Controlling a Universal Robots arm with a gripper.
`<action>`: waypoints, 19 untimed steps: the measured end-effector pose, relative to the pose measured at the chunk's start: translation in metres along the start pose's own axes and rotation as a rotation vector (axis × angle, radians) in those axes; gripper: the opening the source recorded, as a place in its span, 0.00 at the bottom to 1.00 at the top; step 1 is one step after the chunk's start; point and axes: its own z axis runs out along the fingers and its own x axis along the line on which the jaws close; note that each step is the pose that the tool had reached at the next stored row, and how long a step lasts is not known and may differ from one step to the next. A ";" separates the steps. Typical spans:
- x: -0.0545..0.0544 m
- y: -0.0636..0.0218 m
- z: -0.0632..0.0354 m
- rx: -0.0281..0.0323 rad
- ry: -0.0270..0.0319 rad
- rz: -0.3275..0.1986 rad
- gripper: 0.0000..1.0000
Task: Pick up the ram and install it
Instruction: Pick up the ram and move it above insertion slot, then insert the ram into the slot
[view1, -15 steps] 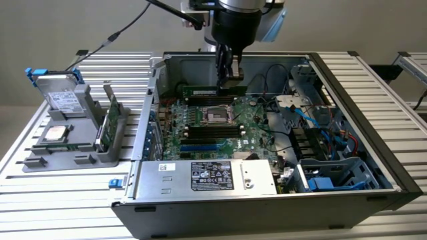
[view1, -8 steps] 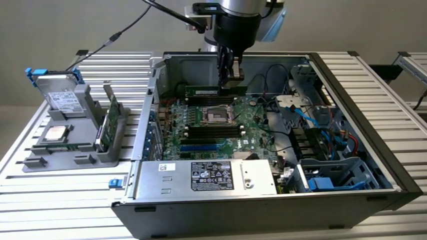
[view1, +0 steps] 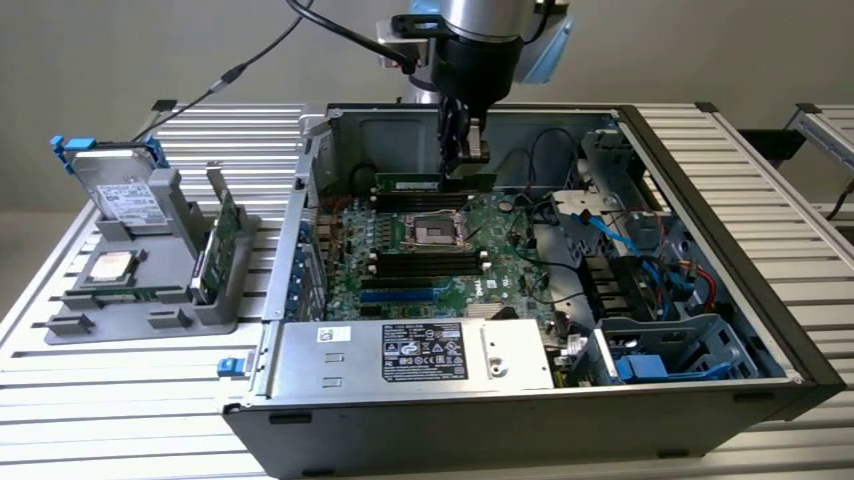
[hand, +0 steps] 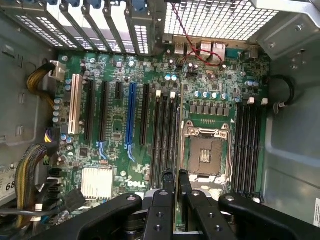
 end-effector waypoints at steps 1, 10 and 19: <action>-0.001 -0.0006 0.0010 0.0000 0.0000 0.001 0.15; -0.003 -0.0007 0.0016 0.0006 -0.0003 0.004 0.15; -0.003 -0.0008 0.0021 0.0007 0.0013 0.004 0.15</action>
